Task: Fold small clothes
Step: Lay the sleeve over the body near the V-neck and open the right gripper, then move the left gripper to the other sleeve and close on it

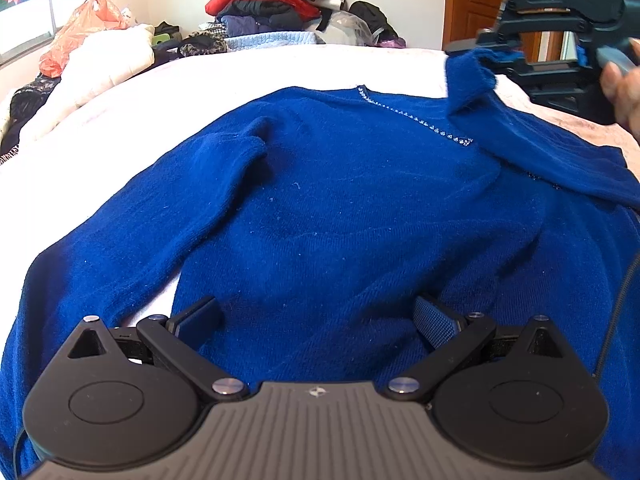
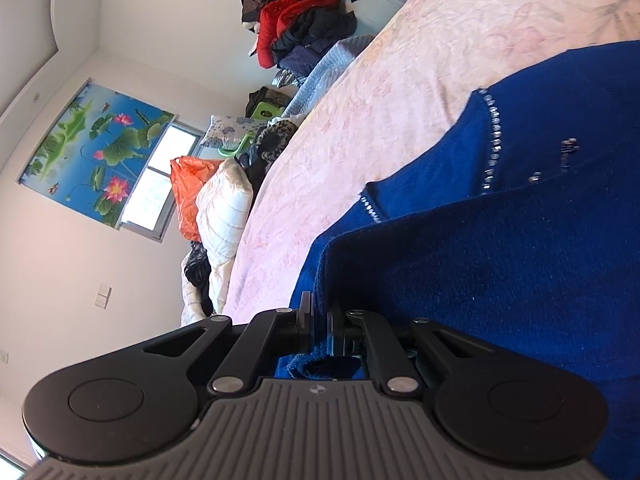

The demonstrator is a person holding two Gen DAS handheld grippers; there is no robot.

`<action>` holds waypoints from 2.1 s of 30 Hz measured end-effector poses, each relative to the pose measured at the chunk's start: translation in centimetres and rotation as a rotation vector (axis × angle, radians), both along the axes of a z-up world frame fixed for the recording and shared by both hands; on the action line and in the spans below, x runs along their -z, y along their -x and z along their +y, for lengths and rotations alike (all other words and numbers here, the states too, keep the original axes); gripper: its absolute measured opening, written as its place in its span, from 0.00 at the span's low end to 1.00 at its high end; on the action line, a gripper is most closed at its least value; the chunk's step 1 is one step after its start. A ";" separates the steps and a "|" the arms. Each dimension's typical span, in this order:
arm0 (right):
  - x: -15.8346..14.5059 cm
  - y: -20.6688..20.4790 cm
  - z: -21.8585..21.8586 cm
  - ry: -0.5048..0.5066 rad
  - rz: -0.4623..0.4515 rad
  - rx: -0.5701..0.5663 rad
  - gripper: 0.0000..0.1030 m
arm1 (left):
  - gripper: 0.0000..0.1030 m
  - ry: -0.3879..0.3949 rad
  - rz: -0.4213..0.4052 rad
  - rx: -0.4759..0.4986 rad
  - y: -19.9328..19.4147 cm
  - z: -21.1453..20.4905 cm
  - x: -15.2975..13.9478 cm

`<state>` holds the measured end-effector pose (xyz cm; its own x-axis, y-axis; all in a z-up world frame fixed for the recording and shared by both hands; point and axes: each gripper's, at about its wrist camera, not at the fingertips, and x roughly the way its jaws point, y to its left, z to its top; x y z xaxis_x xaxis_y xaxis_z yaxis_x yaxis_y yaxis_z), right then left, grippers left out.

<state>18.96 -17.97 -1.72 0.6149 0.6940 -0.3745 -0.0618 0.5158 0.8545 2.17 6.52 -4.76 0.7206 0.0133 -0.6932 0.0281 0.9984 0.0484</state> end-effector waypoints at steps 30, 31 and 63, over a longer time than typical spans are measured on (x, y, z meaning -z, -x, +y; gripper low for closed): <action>-1.4 -5.5 10.9 0.057 -0.012 -0.159 0.13 | 1.00 -0.024 -0.036 -0.075 0.0 4.5 -3.7; -1.3 -5.8 11.3 0.062 -0.009 -0.159 0.13 | 1.00 -0.018 -0.037 -0.082 0.0 4.8 -3.9; 2.2 -2.8 13.4 0.239 0.020 -0.196 0.66 | 1.00 0.045 -0.038 -0.289 2.1 14.0 -8.1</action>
